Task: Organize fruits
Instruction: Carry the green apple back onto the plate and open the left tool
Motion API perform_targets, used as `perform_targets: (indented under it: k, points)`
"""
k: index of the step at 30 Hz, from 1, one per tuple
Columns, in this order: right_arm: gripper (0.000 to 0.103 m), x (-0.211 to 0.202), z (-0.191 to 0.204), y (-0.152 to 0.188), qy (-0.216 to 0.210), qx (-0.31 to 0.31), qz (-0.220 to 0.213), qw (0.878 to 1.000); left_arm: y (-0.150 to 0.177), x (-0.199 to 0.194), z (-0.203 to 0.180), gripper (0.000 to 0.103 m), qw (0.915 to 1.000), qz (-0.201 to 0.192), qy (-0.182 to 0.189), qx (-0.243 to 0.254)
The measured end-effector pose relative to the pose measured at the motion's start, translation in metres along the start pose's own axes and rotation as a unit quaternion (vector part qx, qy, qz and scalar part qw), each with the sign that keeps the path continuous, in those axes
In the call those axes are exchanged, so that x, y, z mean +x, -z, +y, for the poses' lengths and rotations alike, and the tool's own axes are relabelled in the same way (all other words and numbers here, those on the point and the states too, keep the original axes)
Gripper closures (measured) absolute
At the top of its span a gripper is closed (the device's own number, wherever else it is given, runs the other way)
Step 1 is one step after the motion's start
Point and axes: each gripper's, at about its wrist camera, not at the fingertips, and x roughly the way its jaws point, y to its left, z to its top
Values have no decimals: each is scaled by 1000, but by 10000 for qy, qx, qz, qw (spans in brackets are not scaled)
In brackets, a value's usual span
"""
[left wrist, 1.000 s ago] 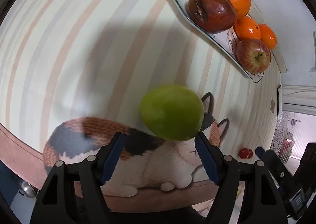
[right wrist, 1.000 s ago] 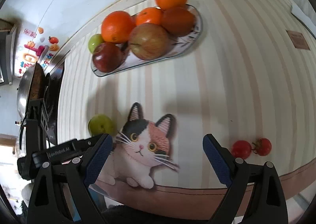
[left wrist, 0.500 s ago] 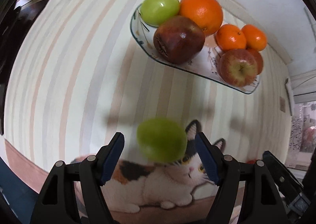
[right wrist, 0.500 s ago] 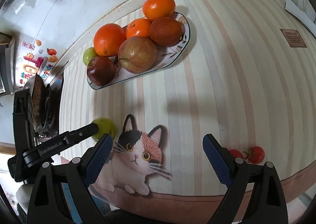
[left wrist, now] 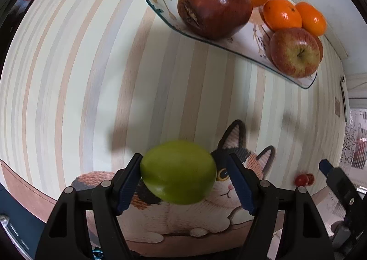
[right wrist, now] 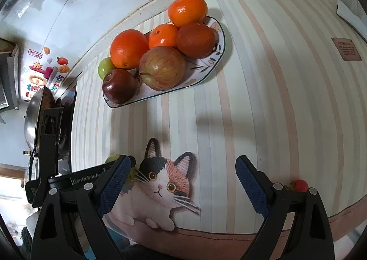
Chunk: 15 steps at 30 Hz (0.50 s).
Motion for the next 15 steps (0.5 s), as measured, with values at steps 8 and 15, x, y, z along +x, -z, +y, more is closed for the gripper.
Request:
perform_targets:
  k: [8, 15]
  points:
    - [8, 2, -2, -2, 17, 9, -5, 10000, 14, 1, -13, 45, 9990, -286, -205, 263]
    - [8, -2, -2, -6, 11, 11, -60, 10000, 9, -34, -31, 45, 9973, -683, -36, 284]
